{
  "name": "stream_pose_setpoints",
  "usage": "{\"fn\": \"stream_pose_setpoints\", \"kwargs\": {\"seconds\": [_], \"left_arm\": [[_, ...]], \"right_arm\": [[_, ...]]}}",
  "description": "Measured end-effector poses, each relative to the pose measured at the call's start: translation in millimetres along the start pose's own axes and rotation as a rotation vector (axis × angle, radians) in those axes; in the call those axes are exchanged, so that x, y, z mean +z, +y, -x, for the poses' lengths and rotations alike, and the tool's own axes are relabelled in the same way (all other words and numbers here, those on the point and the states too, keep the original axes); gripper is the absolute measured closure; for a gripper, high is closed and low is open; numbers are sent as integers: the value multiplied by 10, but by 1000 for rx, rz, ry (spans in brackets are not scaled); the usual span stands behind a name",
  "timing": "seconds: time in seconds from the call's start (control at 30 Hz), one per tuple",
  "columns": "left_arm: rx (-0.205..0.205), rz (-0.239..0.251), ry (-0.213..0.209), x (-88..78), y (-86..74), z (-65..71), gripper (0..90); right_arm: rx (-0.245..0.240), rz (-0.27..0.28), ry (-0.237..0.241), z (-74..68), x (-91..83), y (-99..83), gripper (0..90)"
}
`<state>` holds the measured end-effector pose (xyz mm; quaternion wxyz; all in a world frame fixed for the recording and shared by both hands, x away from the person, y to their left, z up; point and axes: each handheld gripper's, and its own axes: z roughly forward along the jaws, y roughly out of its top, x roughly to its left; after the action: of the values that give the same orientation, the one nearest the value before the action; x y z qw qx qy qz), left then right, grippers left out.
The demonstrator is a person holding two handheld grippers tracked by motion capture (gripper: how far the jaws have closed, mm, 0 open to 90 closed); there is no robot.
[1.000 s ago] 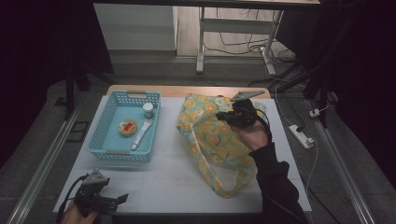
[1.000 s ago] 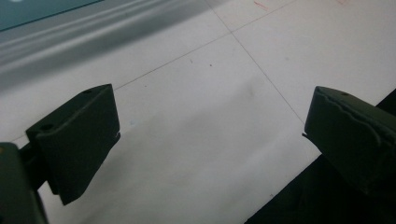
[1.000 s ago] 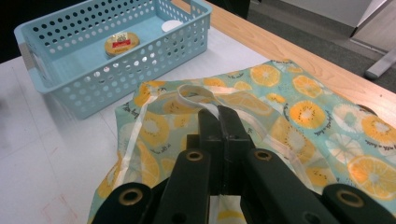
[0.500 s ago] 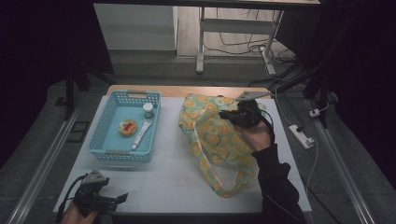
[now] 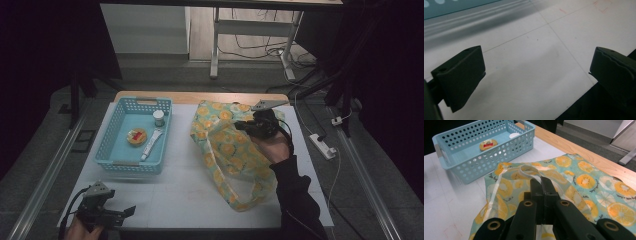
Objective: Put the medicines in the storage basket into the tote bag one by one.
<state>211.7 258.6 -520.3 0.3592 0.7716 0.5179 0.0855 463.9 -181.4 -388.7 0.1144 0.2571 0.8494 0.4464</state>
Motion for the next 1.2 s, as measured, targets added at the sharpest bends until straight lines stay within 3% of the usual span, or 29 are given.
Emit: {"fn": "stream_pose_setpoints", "kwargs": {"seconds": [0.27,0.4,0.57,1.0,1.2], "left_arm": [[24,26,-8,-32,38,2,0],[18,55,-48,-57,71,-18,0],[36,69,-67,-79,131,-18,0],[50,98,-40,-137,341,-31,0],[59,101,-20,-126,523,-83,0]], "right_arm": [[-13,-2,0,-14,6,-14,893],[-16,-4,2,-10,3,-26,893],[-28,-2,1,-17,6,-31,893],[-15,1,4,9,-13,-43,893],[-14,-8,1,16,2,-55,894]]}}
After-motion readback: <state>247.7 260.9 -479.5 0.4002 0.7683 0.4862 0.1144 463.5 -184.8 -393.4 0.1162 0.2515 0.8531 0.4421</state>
